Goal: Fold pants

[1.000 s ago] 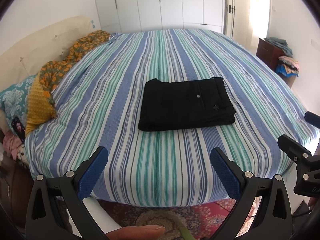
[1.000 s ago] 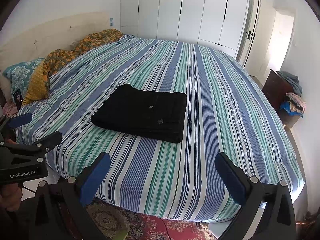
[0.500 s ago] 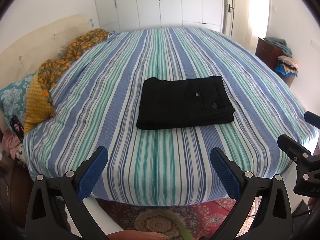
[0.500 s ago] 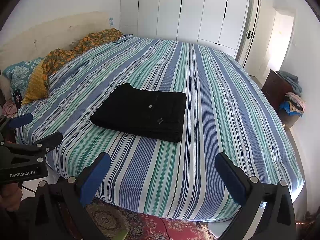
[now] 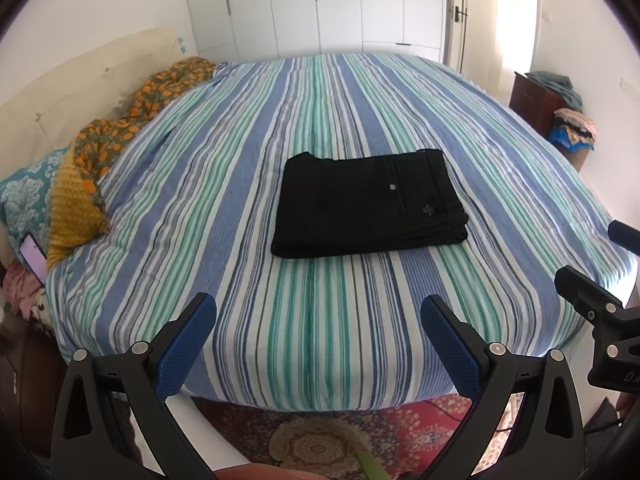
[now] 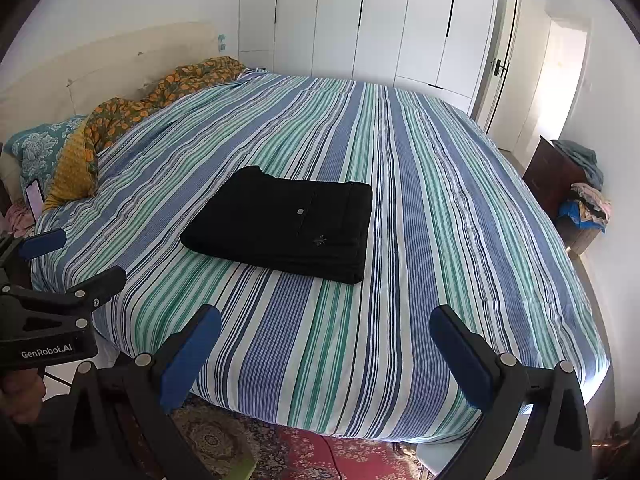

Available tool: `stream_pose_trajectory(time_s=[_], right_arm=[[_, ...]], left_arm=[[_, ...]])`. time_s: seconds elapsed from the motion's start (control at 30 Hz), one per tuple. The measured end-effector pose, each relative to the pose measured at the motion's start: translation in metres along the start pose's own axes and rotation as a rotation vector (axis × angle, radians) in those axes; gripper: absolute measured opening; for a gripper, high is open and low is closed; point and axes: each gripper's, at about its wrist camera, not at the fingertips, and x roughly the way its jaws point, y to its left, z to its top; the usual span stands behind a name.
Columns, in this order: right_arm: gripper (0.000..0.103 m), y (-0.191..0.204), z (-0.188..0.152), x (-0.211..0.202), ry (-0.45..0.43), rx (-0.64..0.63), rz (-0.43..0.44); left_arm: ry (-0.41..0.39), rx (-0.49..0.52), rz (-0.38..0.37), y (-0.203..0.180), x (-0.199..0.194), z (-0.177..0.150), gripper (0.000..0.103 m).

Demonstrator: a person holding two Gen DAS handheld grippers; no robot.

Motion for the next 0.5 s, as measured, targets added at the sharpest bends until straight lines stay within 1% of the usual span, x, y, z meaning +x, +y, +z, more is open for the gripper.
stream_pose_trajectory(time_s=[0.37, 0.5], right_arm=[[0.103, -0.0014, -0.0008, 0.0012, 0.002, 0.002, 0.001], [0.103, -0.0025, 0.0004, 0.0018, -0.001, 0.003, -0.001]], left_arm=[[0.003, -0.003, 0.0, 0.0005, 0.0003, -0.0007, 0.102], [-0.018, 0.018, 0.007, -0.002, -0.0043, -0.0006, 0.102]])
